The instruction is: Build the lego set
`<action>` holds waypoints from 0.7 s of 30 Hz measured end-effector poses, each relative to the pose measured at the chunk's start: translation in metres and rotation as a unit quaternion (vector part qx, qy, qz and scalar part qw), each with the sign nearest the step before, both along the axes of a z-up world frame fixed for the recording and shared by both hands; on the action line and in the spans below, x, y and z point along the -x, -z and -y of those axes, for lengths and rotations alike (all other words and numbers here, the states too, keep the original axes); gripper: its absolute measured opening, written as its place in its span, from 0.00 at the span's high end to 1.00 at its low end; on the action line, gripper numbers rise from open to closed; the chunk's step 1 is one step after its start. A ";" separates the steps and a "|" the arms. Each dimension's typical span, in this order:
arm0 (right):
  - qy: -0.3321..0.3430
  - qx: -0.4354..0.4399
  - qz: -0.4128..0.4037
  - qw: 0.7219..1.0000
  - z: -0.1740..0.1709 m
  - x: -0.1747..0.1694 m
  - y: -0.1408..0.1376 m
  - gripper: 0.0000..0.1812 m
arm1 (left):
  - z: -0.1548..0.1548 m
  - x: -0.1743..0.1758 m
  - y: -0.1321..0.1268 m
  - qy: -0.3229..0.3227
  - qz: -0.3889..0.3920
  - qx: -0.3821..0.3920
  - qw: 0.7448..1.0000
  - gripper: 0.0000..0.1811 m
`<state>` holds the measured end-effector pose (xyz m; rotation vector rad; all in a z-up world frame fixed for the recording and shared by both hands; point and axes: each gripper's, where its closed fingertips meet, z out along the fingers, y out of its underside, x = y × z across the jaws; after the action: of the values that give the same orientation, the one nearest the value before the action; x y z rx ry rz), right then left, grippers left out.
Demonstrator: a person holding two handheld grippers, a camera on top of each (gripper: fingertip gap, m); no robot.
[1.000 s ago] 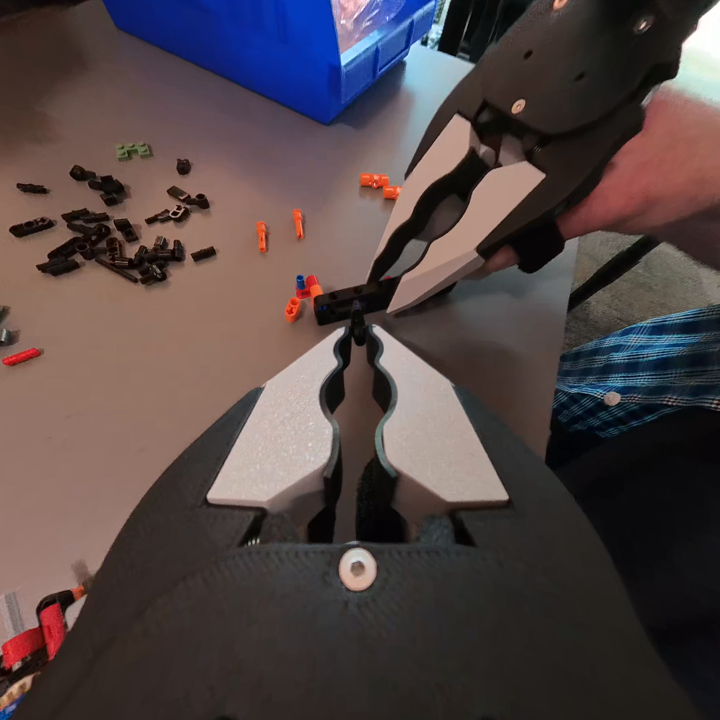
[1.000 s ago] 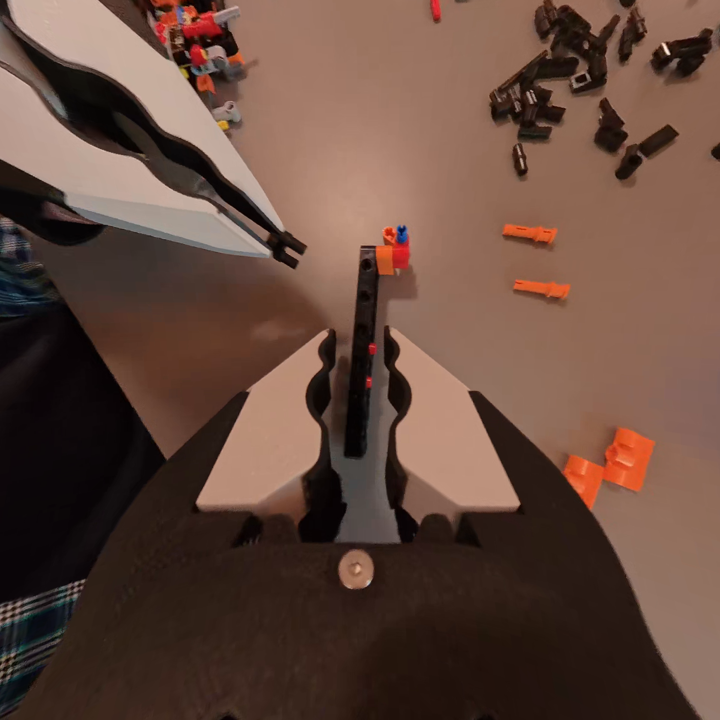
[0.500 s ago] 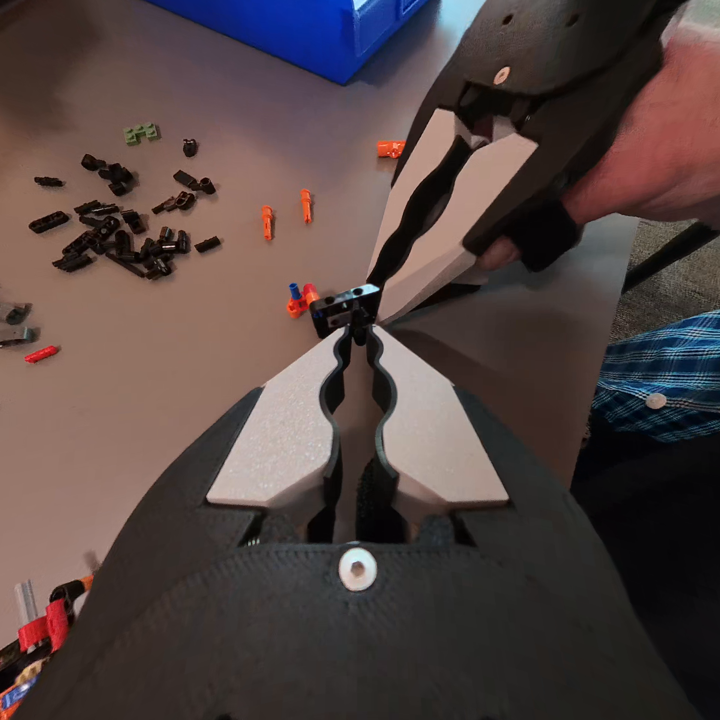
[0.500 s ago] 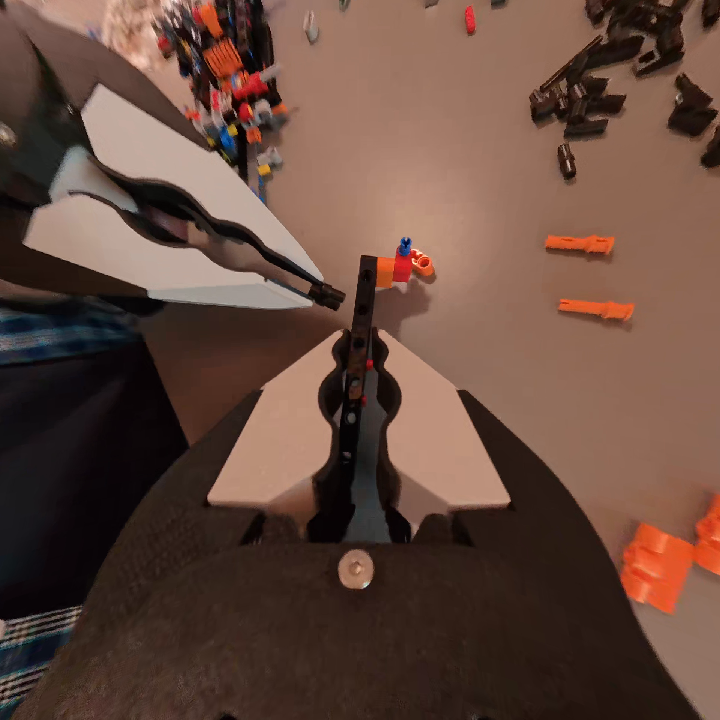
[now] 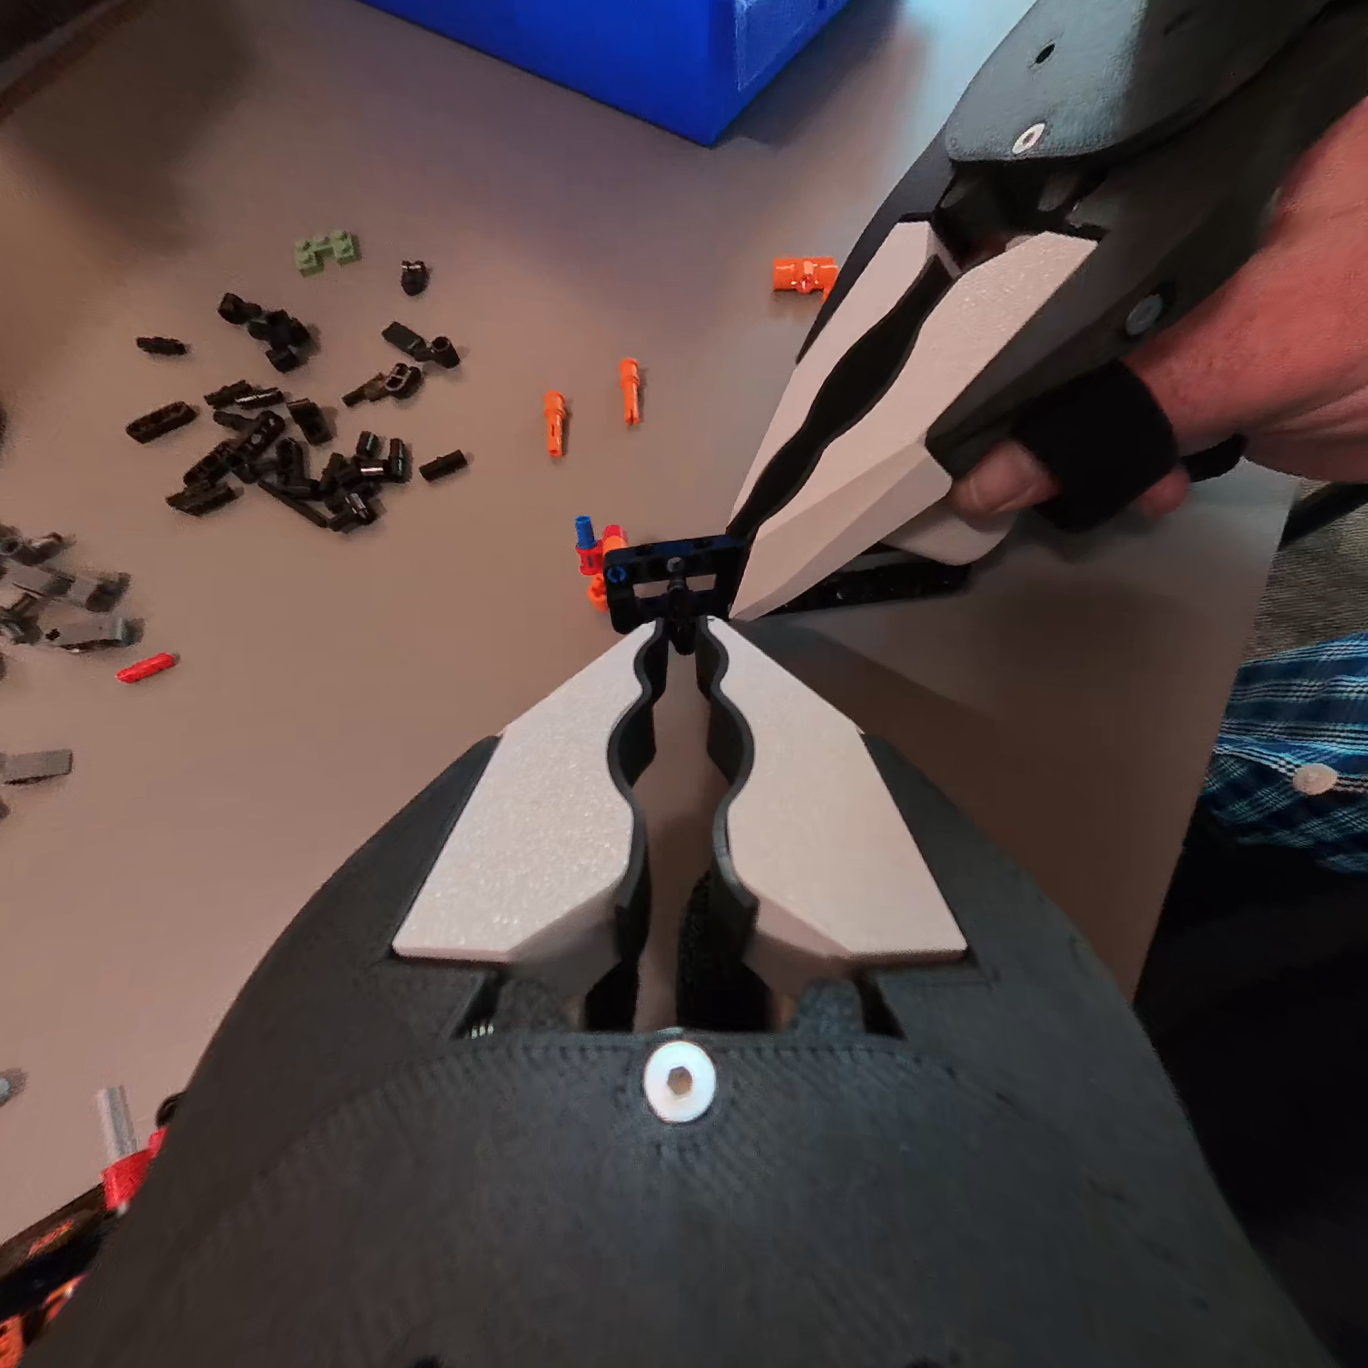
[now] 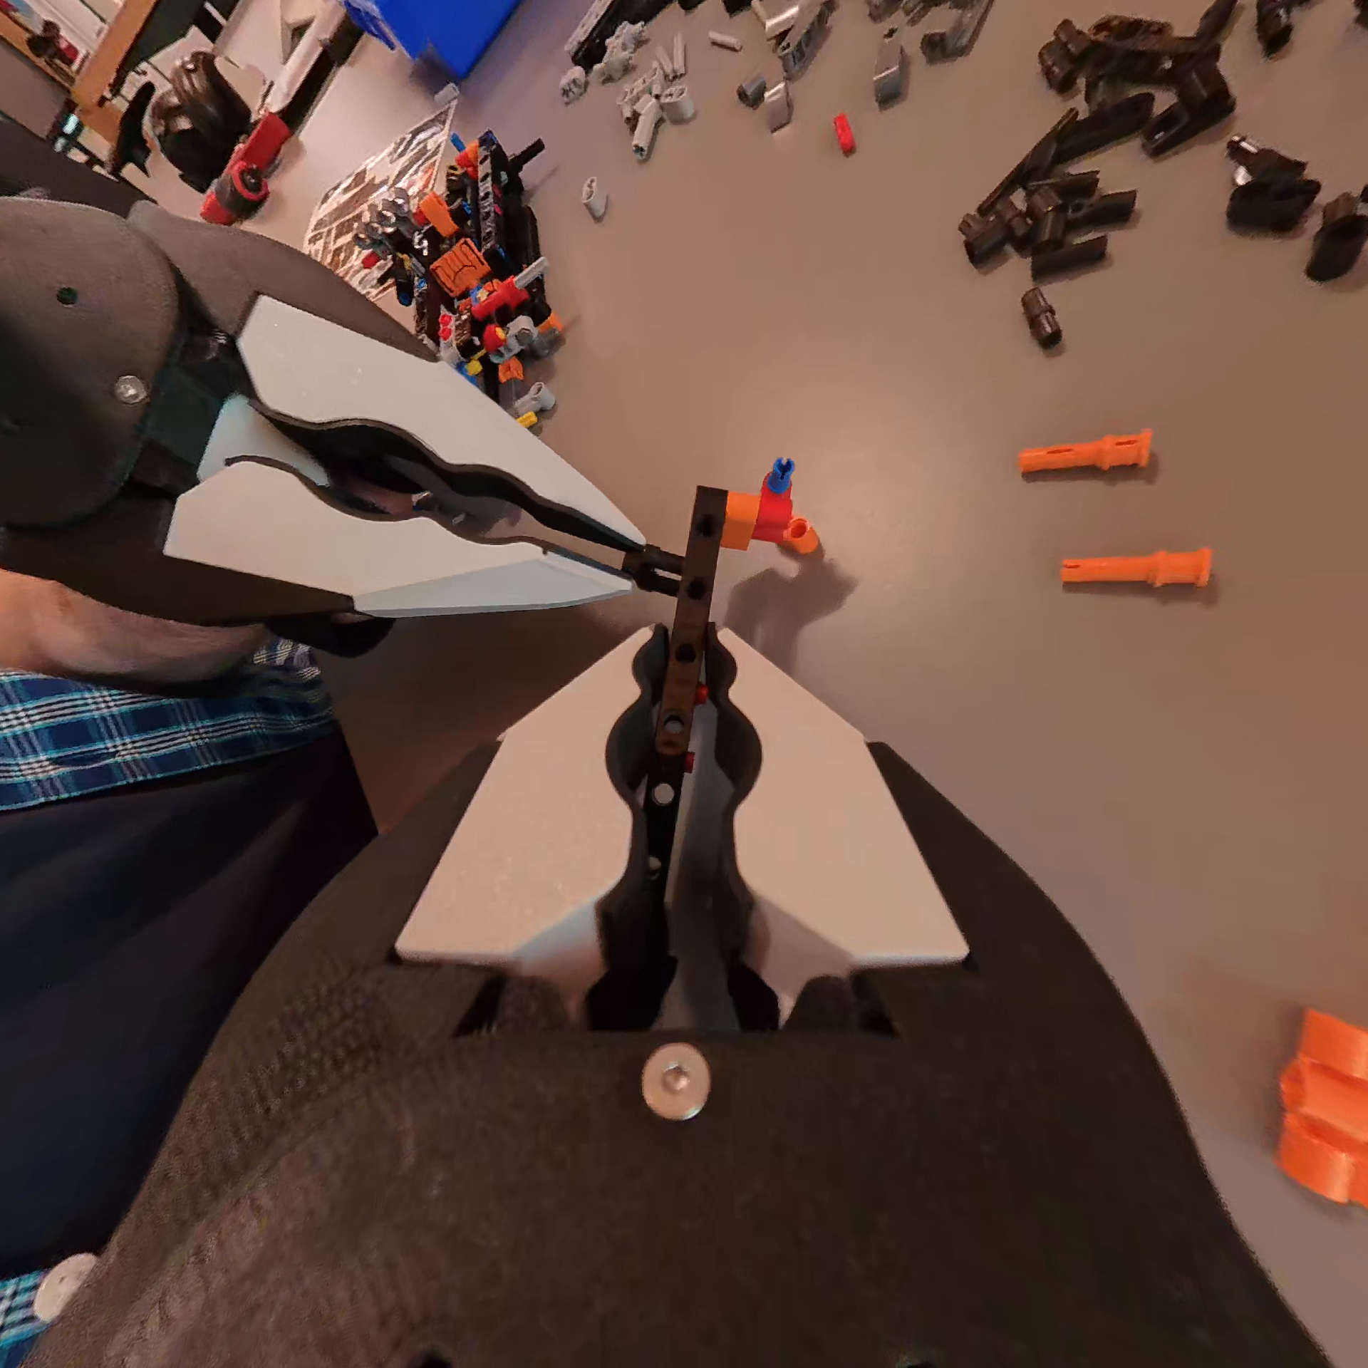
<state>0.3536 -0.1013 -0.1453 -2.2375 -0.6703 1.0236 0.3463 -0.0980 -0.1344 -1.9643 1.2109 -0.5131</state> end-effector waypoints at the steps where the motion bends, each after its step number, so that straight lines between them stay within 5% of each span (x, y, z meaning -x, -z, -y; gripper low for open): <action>1: 0.003 -0.002 0.007 1.000 -0.001 0.000 0.001 0.96 | -0.001 -0.001 -0.002 -0.001 0.002 -0.008 1.000 0.96; 21: 0.029 -0.007 -0.010 1.000 -0.008 -0.003 -0.003 0.96 | -0.008 -0.006 -0.006 -0.008 0.005 -0.018 1.000 0.96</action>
<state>0.3565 -0.0932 -0.1428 -2.2192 -0.5994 1.0095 0.3527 -0.0897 -0.1283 -1.9366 1.1896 -0.4889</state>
